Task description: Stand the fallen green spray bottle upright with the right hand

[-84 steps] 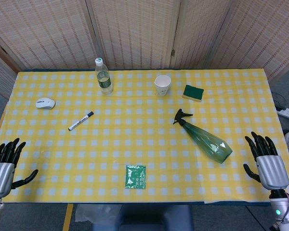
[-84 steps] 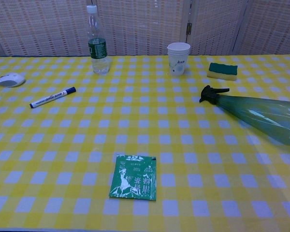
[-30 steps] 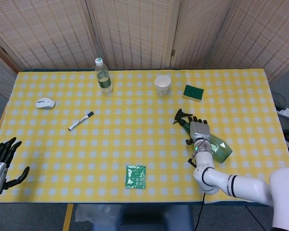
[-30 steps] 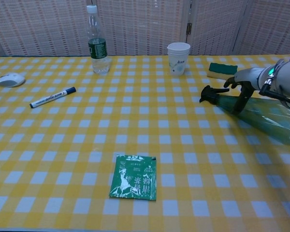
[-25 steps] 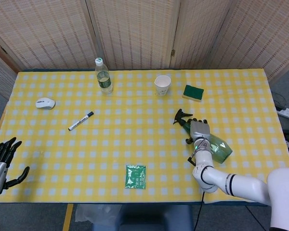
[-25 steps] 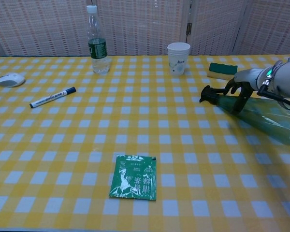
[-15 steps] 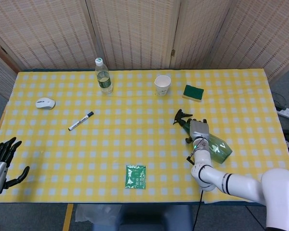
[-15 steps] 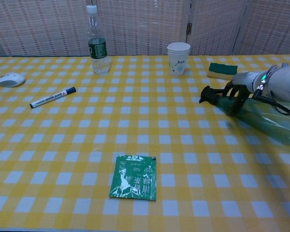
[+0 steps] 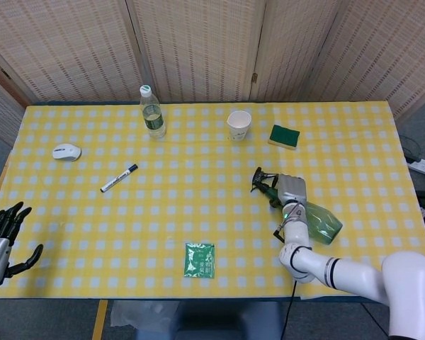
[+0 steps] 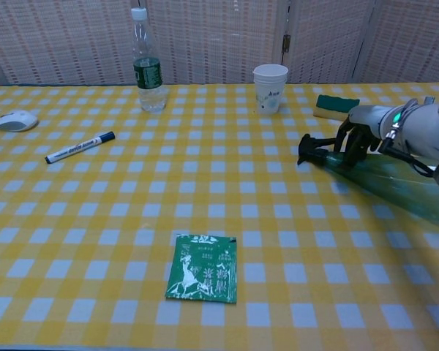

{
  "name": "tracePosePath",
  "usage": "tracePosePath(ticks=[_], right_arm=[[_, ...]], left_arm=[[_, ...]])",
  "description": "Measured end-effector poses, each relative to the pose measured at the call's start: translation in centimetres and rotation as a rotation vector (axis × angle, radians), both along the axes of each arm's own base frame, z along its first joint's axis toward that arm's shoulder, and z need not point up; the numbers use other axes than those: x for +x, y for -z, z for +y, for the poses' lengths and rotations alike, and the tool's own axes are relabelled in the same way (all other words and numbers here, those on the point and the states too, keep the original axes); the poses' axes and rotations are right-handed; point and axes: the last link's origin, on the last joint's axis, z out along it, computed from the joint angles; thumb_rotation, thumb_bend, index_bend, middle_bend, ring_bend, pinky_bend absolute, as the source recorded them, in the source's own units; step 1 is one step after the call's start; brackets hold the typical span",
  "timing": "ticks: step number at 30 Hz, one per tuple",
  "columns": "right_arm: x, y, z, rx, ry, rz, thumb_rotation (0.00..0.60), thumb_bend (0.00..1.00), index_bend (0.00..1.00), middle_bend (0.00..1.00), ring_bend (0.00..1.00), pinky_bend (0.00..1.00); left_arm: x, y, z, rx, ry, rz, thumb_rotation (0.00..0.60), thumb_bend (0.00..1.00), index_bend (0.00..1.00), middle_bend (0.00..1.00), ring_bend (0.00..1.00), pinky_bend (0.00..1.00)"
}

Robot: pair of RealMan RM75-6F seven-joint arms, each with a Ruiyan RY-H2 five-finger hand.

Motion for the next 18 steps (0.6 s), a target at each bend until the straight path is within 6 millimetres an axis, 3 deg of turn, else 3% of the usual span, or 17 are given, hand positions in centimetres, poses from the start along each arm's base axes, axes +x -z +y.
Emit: tracePosePath(ticks=[10, 18], right_arm=[[0.8, -0.1, 0.1, -0.027, -0.038, -0.015, 0.6, 0.34, 0.57, 0.5, 0.49, 0.27], [2.9, -1.8, 0.2, -0.153, -0.208, -0.183, 0.6, 0.34, 0.59, 0.52, 0.51, 0.29]], left_arm=[[0.1, -0.2, -0.1, 0.007, 0.006, -0.008, 0.117, 0.38, 0.0, 0.0, 0.01, 0.0], [0.1, -0.2, -0.1, 0.009, 0.007, -0.006, 0.118, 0.38, 0.0, 0.0, 0.01, 0.0]])
